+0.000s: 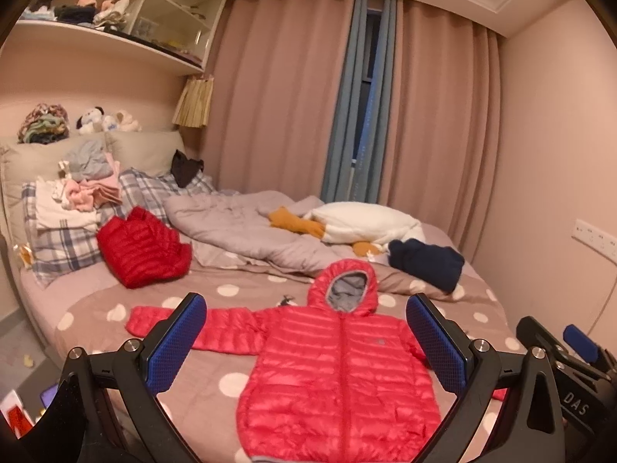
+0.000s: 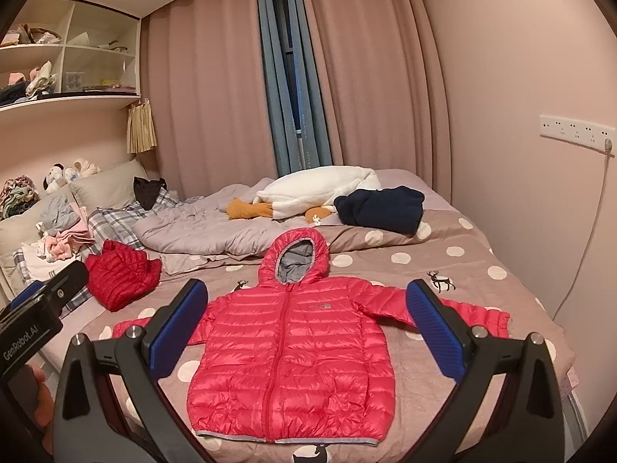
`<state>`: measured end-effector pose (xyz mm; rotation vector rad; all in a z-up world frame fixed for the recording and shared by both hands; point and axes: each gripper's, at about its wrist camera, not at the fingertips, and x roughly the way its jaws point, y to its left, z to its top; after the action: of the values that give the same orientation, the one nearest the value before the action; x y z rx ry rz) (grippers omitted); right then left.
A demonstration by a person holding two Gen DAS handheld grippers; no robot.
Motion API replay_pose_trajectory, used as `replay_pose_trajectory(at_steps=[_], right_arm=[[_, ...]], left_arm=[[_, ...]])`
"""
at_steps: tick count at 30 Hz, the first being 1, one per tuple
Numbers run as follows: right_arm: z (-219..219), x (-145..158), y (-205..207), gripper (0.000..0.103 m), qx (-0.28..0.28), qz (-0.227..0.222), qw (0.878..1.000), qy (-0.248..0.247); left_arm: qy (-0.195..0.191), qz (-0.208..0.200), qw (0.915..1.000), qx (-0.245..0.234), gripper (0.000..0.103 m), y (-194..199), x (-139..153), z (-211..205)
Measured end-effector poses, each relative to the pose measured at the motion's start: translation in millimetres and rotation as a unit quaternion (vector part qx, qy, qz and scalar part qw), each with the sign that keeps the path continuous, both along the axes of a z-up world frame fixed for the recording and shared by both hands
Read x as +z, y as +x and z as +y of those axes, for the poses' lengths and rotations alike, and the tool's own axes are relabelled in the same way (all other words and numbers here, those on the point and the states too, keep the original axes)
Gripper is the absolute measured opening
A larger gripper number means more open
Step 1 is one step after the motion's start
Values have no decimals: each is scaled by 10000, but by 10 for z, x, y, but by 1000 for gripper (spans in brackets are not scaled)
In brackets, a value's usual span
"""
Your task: Fold large clothes
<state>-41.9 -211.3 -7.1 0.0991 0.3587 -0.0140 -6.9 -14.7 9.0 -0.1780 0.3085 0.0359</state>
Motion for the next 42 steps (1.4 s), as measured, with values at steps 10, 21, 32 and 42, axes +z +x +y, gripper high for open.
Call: replay_pose_trajectory(at_steps=[10, 21, 32, 42], right_arm=[[-1, 33, -27, 103, -52, -48, 10000, 35], [-40, 15, 3, 103, -138, -84, 9999, 1], [-25, 0, 4, 103, -169, -58, 9998, 7], [-14, -23, -13, 103, -201, -20, 9998, 34]], left_arm=[[-71, 21, 10000, -25, 103, 31, -6, -11], [-93, 30, 9999, -113, 103, 26, -10, -25], [-71, 56, 9999, -145, 103, 18, -33, -34], [-109, 98, 9998, -96, 103, 3, -21, 1]])
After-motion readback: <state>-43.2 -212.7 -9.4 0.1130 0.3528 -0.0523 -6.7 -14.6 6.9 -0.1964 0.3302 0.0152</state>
